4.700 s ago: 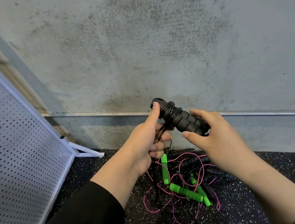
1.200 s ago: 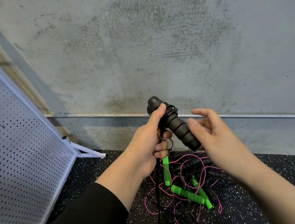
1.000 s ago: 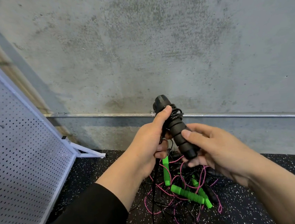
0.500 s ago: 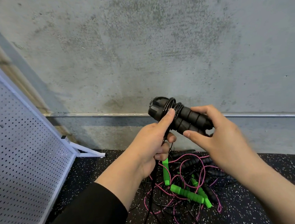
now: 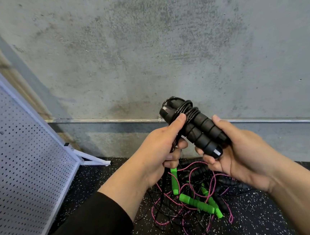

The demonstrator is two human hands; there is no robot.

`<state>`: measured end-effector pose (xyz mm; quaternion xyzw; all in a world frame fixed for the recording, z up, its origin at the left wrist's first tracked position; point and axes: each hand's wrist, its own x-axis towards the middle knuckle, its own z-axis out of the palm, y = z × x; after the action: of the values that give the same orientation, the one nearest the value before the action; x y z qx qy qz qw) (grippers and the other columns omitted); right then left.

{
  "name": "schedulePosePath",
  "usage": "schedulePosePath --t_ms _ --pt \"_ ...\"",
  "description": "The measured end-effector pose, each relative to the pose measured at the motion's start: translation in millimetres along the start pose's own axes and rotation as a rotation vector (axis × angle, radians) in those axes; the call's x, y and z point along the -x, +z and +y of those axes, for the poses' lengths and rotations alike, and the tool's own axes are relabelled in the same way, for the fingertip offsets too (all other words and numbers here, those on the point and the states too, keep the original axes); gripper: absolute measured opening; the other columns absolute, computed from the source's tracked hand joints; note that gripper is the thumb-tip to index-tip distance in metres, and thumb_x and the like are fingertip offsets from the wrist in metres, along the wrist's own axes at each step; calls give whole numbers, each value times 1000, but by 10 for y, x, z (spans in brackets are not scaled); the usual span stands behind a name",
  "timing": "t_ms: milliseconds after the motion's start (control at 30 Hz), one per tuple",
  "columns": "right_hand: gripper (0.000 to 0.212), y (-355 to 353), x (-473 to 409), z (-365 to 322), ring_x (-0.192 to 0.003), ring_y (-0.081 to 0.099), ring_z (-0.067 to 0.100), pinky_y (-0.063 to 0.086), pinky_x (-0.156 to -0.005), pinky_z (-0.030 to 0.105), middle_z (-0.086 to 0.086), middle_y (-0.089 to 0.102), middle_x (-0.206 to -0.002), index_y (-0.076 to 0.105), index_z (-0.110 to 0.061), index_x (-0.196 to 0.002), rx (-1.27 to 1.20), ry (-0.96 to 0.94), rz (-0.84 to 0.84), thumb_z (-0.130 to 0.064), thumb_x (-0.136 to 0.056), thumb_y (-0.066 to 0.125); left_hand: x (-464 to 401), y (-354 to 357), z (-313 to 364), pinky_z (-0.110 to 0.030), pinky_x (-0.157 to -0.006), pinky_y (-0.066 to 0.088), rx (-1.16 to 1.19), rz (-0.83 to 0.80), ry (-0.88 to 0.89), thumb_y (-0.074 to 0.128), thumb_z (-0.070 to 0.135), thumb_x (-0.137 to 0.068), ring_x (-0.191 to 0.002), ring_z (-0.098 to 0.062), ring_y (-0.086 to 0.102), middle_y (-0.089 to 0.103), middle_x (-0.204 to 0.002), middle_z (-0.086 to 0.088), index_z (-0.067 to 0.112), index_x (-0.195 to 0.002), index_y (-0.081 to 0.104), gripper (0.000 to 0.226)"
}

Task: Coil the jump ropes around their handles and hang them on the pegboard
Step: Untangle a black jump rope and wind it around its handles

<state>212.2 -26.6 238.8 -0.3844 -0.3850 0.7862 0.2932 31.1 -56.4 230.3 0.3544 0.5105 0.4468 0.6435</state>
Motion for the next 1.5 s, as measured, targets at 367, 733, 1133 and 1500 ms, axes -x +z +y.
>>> schedulePosePath --t_ms 367,733,1133,1500 --pt "30 -5 -93 50 -58 51 17 47 -53 34 12 59 -81 69 -23 -101 373 -317 309 -42 -104 46 -17 15 -2 -22 -40 12 5 -29 -164 31 85 -87 -45 -8 16 45 -63 4 6 -129 60 94" --pt "28 0 -127 173 -97 55 -7 37 -76 6 -16 62 -102 61 -48 -123 1015 -579 422 -45 -97 53 -42 -48 -20 -20 -34 17 109 -76 -206 30 90 -83 -39 -6 17 54 -71 0 6 -123 59 97" --pt "49 -26 -133 239 -110 42 10 32 -94 24 -10 40 -109 64 -40 -129 1273 -726 474 -31 -83 80 -47 -38 -42 -19 -35 14 120 -35 -201 31 92 -80 -39 -8 14 56 -71 -1 14 -109 70 92" --pt "52 -5 -122 229 -113 42 17 36 -89 30 -7 38 -115 62 -40 -127 1407 -781 442 -31 -80 82 -34 -22 -33 -20 -35 14 187 15 -211 39 94 -76 -42 -7 14 52 -68 2 19 -113 69 88"
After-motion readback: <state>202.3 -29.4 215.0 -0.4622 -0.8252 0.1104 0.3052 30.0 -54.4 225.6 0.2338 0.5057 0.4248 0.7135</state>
